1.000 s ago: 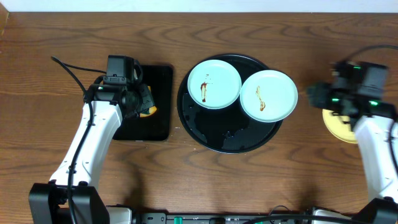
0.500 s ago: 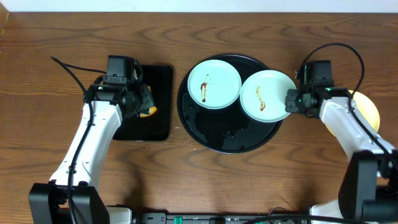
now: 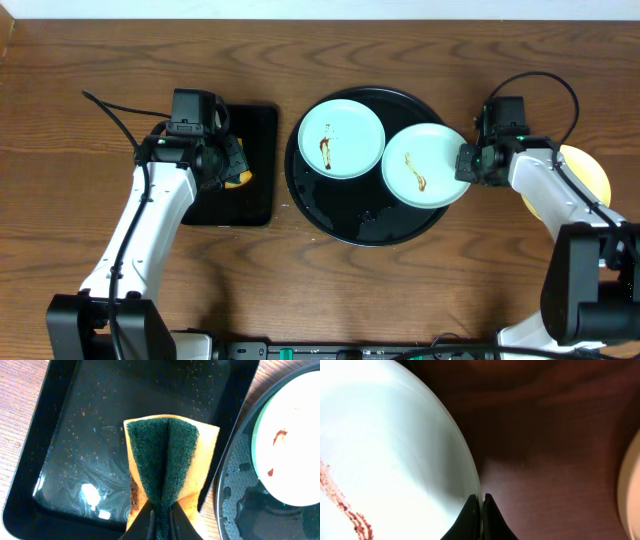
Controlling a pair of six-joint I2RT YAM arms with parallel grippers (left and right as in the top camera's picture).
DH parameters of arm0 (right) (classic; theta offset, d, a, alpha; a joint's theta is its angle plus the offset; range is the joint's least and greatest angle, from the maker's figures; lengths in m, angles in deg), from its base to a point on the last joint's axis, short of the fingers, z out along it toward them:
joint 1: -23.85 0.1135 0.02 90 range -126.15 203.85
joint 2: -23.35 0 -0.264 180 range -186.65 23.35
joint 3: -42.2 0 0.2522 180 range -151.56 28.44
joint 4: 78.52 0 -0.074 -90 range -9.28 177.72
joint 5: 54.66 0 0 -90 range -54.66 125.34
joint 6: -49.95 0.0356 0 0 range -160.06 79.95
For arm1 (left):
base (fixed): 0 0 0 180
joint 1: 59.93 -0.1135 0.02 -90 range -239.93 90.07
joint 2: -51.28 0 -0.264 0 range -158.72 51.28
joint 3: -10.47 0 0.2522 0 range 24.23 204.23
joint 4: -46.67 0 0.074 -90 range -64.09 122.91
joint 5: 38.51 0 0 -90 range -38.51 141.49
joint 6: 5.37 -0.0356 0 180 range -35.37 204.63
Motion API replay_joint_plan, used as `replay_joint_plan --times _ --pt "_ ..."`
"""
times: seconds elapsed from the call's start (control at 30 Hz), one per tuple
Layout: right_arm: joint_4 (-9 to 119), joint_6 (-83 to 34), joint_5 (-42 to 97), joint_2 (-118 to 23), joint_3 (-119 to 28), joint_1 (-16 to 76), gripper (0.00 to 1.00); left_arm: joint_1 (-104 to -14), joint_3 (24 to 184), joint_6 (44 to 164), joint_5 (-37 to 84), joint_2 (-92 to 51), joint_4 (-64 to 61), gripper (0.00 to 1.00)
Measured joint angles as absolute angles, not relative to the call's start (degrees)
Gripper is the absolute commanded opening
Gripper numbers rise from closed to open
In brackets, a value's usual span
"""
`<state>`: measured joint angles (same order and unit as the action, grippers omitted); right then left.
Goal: Clean dirty plates on tray and stack at the side
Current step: 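Grasp the rim of the right light-blue plate with the right gripper, then scrub the light-blue plate with the sponge in the left gripper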
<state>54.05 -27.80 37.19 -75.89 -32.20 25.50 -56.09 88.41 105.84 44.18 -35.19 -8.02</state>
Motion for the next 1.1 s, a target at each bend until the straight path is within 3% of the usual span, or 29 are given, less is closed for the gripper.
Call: replay_joint_plan --times 0.37,0.7,1.1 --pt "47.26 -26.43 37.06 -66.12 -31.81 30.81 0.01 -53.84 88.41 105.82 32.57 -35.19 -7.03 0.07" --pt "42.93 -19.67 37.76 -66.25 -31.7 37.3 0.01 -36.23 88.41 107.44 27.35 -35.19 0.07 0.07" --pt "39.74 -18.14 37.78 -66.25 -31.7 40.28 0.01 -26.11 88.35 111.88 26.98 -39.32 9.25 0.08"
